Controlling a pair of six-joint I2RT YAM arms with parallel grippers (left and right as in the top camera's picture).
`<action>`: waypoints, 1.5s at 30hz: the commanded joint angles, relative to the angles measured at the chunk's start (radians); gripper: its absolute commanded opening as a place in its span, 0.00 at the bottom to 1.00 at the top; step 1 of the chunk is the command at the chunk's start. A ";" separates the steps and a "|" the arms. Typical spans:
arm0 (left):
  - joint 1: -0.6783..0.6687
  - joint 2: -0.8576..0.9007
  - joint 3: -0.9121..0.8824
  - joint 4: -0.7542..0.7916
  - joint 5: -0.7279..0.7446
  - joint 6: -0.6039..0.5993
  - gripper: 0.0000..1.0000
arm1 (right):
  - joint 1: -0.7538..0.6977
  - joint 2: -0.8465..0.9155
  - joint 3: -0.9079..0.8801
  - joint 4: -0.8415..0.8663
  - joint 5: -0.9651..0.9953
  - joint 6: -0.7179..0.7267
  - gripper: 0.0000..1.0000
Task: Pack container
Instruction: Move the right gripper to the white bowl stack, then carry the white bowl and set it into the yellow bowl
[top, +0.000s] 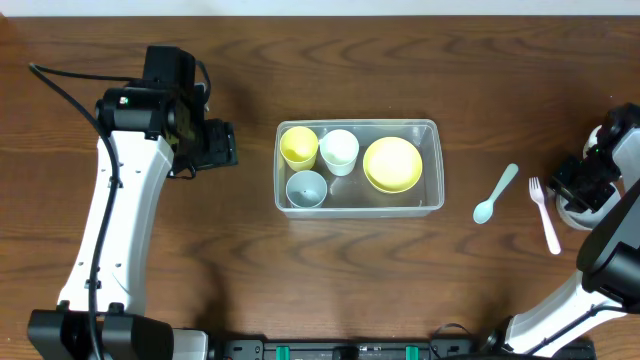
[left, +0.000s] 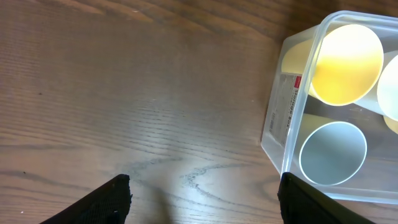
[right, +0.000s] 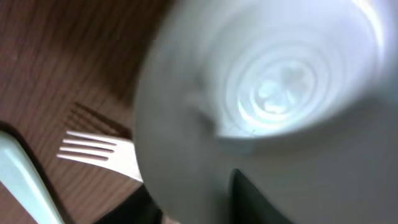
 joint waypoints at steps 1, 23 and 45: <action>0.004 0.005 0.001 -0.006 0.003 -0.013 0.76 | -0.003 0.002 0.000 0.001 -0.007 0.003 0.27; 0.004 0.005 0.001 -0.006 0.003 -0.013 0.76 | 0.092 -0.306 0.105 -0.059 -0.121 -0.100 0.01; 0.004 0.005 0.001 -0.006 0.003 -0.013 0.76 | 0.961 -0.317 0.112 0.019 -0.123 -0.356 0.01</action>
